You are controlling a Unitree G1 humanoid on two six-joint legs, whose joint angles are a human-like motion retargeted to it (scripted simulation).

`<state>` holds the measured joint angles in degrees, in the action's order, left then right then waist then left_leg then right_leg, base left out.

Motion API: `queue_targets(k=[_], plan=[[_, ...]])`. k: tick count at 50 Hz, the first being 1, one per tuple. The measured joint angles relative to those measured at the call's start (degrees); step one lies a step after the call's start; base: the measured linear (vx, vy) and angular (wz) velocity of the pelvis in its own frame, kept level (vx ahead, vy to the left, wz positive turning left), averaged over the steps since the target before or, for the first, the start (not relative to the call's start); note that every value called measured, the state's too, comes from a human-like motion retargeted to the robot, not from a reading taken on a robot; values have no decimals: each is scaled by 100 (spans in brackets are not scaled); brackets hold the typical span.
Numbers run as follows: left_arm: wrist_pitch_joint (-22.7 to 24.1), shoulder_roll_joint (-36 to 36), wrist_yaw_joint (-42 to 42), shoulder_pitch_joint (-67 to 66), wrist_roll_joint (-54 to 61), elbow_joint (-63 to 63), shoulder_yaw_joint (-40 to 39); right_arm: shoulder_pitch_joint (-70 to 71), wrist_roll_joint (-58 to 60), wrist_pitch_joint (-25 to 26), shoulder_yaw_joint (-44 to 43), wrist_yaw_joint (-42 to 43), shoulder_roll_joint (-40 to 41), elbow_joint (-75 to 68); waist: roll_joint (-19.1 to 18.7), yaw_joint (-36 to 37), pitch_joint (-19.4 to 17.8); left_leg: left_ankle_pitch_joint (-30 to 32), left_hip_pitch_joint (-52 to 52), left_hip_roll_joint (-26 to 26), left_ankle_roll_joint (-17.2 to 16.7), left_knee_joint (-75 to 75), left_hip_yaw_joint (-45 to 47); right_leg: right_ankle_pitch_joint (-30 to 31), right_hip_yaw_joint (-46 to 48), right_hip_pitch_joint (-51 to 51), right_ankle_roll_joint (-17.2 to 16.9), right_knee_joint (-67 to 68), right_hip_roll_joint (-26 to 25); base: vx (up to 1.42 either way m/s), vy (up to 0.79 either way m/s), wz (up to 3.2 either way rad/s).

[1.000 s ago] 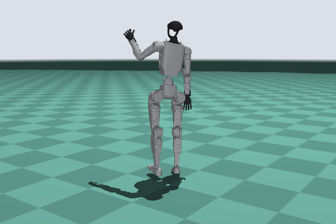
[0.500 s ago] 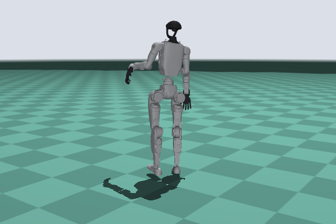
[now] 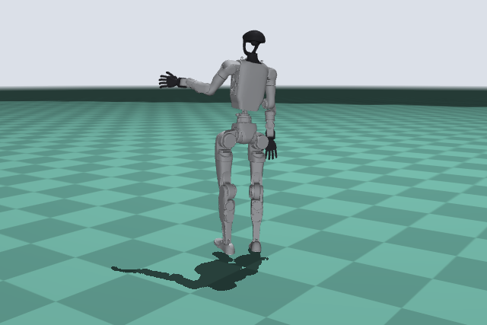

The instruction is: In place motions

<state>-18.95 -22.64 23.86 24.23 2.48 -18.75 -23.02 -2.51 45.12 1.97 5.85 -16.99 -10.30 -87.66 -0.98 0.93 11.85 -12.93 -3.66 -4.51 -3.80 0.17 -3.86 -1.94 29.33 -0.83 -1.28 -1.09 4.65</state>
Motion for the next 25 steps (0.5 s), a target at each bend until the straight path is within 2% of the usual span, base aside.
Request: queue_targets(k=[2, 3, 4, 5, 7, 10, 12, 18, 22, 25], plan=[[-867, 64, -1384, 199, 999, -473, -35, 11, 3, -2, -16, -26, -3, -9, 1, -5, 10, 2, -1, -3, 1, 2, -12, 0, 14, -4, -2, 2, 3, 0, 0, 0], [-1129, 60, -1854, 224, 1414, -562, -1, 26, 14, -3, -22, -42, -6, -6, -2, -22, 7, 3, -2, -2, 1, 3, -20, 3, 23, -2, -4, 5, 6, 0, 0, 0], [-1087, 49, -1981, 217, 1647, -574, 39, 33, 28, -3, -25, -50, -8, 1, -7, -38, 4, 3, -1, 2, 2, 2, -25, 5, 25, 3, -7, 11, 7, 0, 0, 0], [-893, 35, -1938, 195, 1788, -546, 81, 38, 43, -3, -26, -54, -8, 12, -14, -54, 1, 2, 0, 8, 2, 0, -27, 8, 22, 10, -11, 17, 8, 0, 0, 0], [37, -82, -1225, 85, 1571, -360, 203, 61, 48, -1, -7, -40, -15, 17, -30, -83, -6, -3, -6, 15, 4, 0, -15, 16, 0, 29, -6, 15, -1, 0, 0, 0], [1408, -254, -222, -2, 218, -35, 364, 67, 0, 5, 30, -2, -3, -6, -17, -74, -17, -13, -1, 23, 5, -3, 36, 14, -60, 38, 3, 12, -15, 0, -1, -6], [1953, -366, 302, 6, -705, 145, 565, 64, -31, 14, 13, -1, 4, -14, -3, -48, -22, -14, 0, 28, 3, -3, 56, 14, -79, 41, 2, 16, -14, 0, 0, 0], [2905, -784, 505, 210, -2412, 767, 1227, 78, -21, 7, 22, -12, 3, 5, -3, -107, -18, -8, -13, 45, 1, -1, 35, 27, -64, 63, -16, 31, -3, 0, 0, 0], [3783, -1001, 1274, 459, -3507, 1122, 1578, 92, -5, 0, 62, 5, 4, 12, -15, -158, -16, -9, -13, 56, 2, 2, 41, 29, -76, 70, -10, 31, -19, 0, 0, 0], [4068, -1091, 1699, 668, -4319, 1275, 1774, 95, -7, 10, 53, 26, 15, 14, -13, -165, -13, -10, -7, 61, 2, 2, 58, 31, -97, 72, 0, 30, -30, 0, 0, 0]])
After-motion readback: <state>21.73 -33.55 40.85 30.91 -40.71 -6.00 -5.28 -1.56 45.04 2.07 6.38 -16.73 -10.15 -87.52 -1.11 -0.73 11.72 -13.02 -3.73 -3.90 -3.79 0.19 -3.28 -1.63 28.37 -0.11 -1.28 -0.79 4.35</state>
